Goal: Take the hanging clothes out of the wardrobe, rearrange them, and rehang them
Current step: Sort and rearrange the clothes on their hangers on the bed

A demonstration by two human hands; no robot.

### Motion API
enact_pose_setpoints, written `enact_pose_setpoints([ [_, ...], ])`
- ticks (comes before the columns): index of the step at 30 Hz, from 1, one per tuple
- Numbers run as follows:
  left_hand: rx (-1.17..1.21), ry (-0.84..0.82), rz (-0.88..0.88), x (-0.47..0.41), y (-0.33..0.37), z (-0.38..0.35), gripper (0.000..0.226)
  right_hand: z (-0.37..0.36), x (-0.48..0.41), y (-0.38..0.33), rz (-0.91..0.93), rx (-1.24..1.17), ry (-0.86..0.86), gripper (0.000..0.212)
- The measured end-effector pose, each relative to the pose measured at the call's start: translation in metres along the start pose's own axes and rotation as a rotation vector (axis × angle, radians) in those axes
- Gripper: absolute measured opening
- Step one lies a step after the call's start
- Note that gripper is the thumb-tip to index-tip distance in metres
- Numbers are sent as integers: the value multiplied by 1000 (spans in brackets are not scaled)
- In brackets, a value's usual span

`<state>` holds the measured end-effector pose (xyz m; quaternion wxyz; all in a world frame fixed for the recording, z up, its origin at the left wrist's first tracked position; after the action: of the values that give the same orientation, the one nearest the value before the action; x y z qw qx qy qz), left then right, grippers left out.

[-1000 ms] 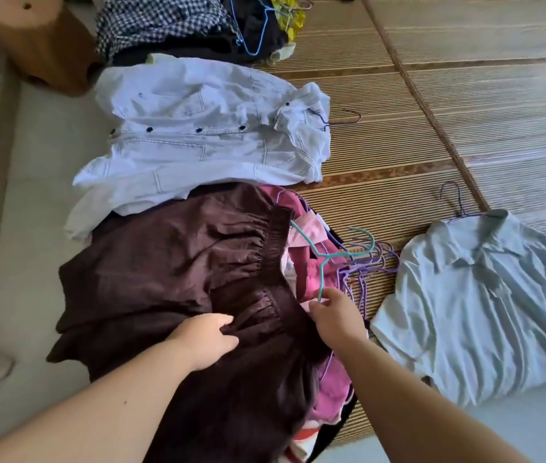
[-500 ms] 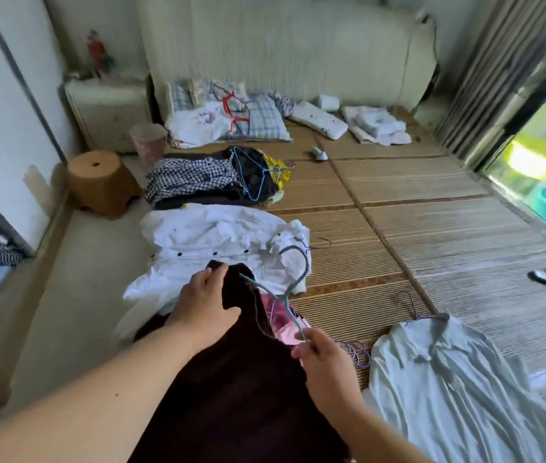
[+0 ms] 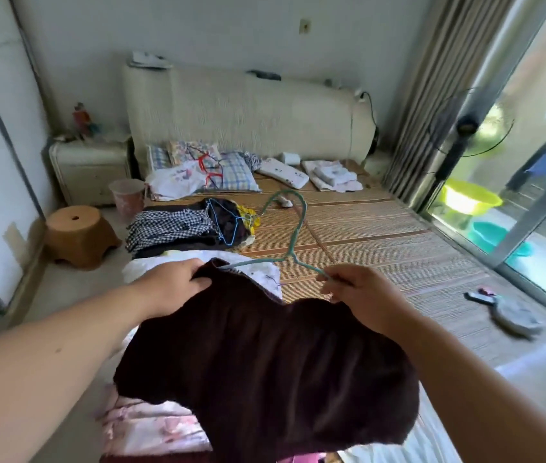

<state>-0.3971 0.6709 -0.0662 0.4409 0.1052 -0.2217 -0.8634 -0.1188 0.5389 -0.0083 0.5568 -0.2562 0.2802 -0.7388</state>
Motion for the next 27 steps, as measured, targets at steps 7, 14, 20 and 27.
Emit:
enact_pose_setpoints([
  [7, 107, -85, -174, -7, 82, -42, 15, 63, 33, 52, -89, 304, 273, 13],
  [14, 23, -213, -327, -34, 182, -105, 14, 132, 76, 146, -309, 367, 436, 18],
  [20, 10, -373, -417, -68, 272, -180, 13, 191, 102, 248, -468, 401, 540, 21],
  [27, -67, -472, -431, -162, 382, -302, 13, 267, 70, 405, -522, 460, 644, 22],
])
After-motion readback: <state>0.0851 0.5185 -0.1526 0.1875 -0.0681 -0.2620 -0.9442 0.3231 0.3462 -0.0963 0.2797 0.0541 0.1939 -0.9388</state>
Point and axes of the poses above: each hand's wrist, its own x-axis away from the middle knuckle, its own z-axis out of the back of the hand, y = z × x, the point moved 5 cm from there along -x, towards the middle knuckle, and after that the axes turned 10 degrees about -z, right-handed, at the moved point
